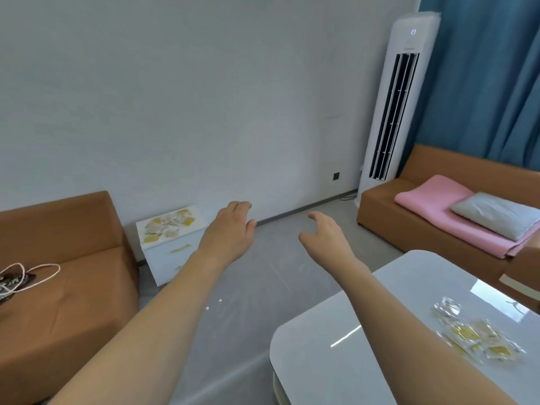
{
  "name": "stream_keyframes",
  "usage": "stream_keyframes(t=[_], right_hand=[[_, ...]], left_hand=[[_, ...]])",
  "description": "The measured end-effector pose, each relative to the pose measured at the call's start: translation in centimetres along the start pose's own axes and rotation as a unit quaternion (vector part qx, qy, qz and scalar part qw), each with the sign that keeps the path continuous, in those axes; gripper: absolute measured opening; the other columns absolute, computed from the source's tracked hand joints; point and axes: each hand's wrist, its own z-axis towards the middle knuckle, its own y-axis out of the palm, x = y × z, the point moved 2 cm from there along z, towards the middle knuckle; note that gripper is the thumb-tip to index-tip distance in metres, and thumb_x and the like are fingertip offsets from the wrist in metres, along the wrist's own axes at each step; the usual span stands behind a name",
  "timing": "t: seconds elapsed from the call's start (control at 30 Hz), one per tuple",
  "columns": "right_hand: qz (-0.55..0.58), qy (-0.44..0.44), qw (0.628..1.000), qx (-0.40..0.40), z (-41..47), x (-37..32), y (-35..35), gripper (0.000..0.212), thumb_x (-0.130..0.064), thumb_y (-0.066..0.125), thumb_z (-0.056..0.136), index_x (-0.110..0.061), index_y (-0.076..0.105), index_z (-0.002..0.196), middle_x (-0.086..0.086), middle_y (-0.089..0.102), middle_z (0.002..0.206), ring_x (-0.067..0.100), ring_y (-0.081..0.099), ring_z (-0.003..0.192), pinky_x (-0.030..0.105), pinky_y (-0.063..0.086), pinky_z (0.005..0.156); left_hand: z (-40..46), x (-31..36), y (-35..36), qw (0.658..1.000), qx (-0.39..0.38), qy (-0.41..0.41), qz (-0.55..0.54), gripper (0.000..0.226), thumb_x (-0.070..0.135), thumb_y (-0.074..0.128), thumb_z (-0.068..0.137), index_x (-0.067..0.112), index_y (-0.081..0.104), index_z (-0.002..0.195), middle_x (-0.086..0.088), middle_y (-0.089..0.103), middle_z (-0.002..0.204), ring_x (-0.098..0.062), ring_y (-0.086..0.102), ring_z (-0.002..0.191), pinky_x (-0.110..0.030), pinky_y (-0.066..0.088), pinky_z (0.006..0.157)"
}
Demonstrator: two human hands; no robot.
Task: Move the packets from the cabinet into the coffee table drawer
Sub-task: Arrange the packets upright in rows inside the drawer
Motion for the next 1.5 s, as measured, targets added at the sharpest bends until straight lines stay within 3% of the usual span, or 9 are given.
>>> stream_keyframes(t=[0.43, 0.53, 0.6, 0.8, 0.93, 1.2, 1.3, 1.4, 1.5], right_hand=[[0.027, 0.016, 0.999, -0.032, 24.3, -7.7, 15.5, 0.057, -0.020, 0.051, 0.093, -0.016, 0.034, 0.147, 0.002, 0.036, 0.150, 0.018, 0.040, 0.132, 0.021, 0.031, 0.091], [0.028, 0.025, 0.999, -0.034, 29.7, -10.1, 20.9, 0.056, -0.019, 0.051, 0.093, -0.018, 0.035, 0.147, 0.001, 0.038, 0.149, 0.009, 0.049, 0.103, 0.016, 0.036, 0.079], [0.033, 0.024, 0.999, -0.029, 33.5, -12.0, 24.9, 0.057, -0.019, 0.052, 0.093, -0.018, 0.035, 0.146, 0.002, 0.038, 0.149, 0.005, 0.043, 0.090, 0.016, 0.035, 0.071], [0.041, 0.045, 0.997, -0.051, 43.9, -19.3, 36.8, 0.056, -0.022, 0.052, 0.093, -0.019, 0.035, 0.146, 0.001, 0.038, 0.149, 0.017, 0.059, 0.100, 0.028, 0.048, 0.077], [0.028, 0.048, 0.998, -0.037, 51.6, -22.4, 42.1, 0.056, -0.021, 0.053, 0.093, -0.018, 0.036, 0.146, 0.001, 0.039, 0.149, 0.018, 0.044, 0.128, 0.025, 0.036, 0.091], [0.039, 0.097, 0.992, -0.067, 67.6, -21.8, 55.8, 0.057, -0.021, 0.054, 0.091, -0.017, 0.037, 0.145, 0.002, 0.041, 0.147, 0.019, 0.048, 0.122, 0.027, 0.037, 0.090], [0.046, 0.117, 0.987, -0.096, 73.4, -22.1, 62.0, 0.057, -0.022, 0.053, 0.090, -0.017, 0.038, 0.144, 0.003, 0.042, 0.146, 0.012, 0.049, 0.107, 0.025, 0.036, 0.082], [0.039, 0.143, 0.980, -0.133, 78.1, -22.5, 68.3, 0.057, -0.021, 0.053, 0.089, -0.017, 0.039, 0.144, 0.002, 0.043, 0.145, 0.002, 0.050, 0.080, 0.018, 0.037, 0.063], [0.046, 0.198, 0.967, -0.157, 82.1, -21.1, 74.8, 0.057, -0.021, 0.055, 0.087, -0.015, 0.040, 0.142, 0.001, 0.051, 0.135, -0.002, 0.053, 0.066, 0.016, 0.037, 0.049]], left_hand=[[21.9, -20.5, -2.3, 0.999, 0.001, -0.030, -0.012, 0.043, 0.027, 0.043, 0.103, 0.011, 0.042, 0.143, -0.007, 0.042, 0.148, -0.027, 0.043, 0.132, -0.039, 0.037, 0.107], [26.2, -27.5, -1.9, 0.999, -0.013, -0.036, -0.017, 0.044, 0.027, 0.042, 0.104, 0.011, 0.041, 0.144, -0.006, 0.040, 0.149, -0.026, 0.042, 0.132, -0.039, 0.038, 0.107], [29.4, -32.5, -1.8, 0.999, -0.017, -0.031, -0.021, 0.043, 0.027, 0.042, 0.103, 0.011, 0.041, 0.144, -0.006, 0.041, 0.149, -0.025, 0.043, 0.132, -0.038, 0.038, 0.106], [39.2, -46.9, -3.8, 0.998, -0.036, -0.040, -0.026, 0.044, 0.029, 0.041, 0.103, 0.014, 0.040, 0.145, -0.003, 0.039, 0.151, -0.024, 0.042, 0.134, -0.036, 0.037, 0.105], [47.0, -54.8, -4.1, 0.997, -0.034, -0.049, -0.049, 0.044, 0.029, 0.042, 0.103, 0.014, 0.041, 0.144, -0.004, 0.041, 0.150, -0.023, 0.042, 0.134, -0.036, 0.036, 0.105], [58.2, -70.4, 3.2, 0.981, -0.139, -0.116, -0.072, 0.046, 0.033, 0.044, 0.102, 0.018, 0.039, 0.145, -0.002, 0.039, 0.150, -0.021, 0.044, 0.132, -0.038, 0.040, 0.106], [61.4, -78.3, 4.9, 0.965, -0.188, -0.173, -0.059, 0.049, 0.035, 0.047, 0.100, 0.018, 0.038, 0.145, -0.002, 0.041, 0.148, -0.020, 0.049, 0.126, -0.031, 0.041, 0.096], [63.8, -85.8, 6.3, 0.947, -0.223, -0.223, -0.056, 0.051, 0.035, 0.051, 0.097, 0.020, 0.039, 0.144, 0.000, 0.042, 0.146, -0.017, 0.050, 0.120, -0.027, 0.037, 0.088], [66.1, -92.8, 9.7, 0.930, -0.258, -0.256, -0.056, 0.053, 0.035, 0.056, 0.094, 0.021, 0.040, 0.143, -0.001, 0.044, 0.142, -0.014, 0.049, 0.107, -0.026, 0.037, 0.084]])
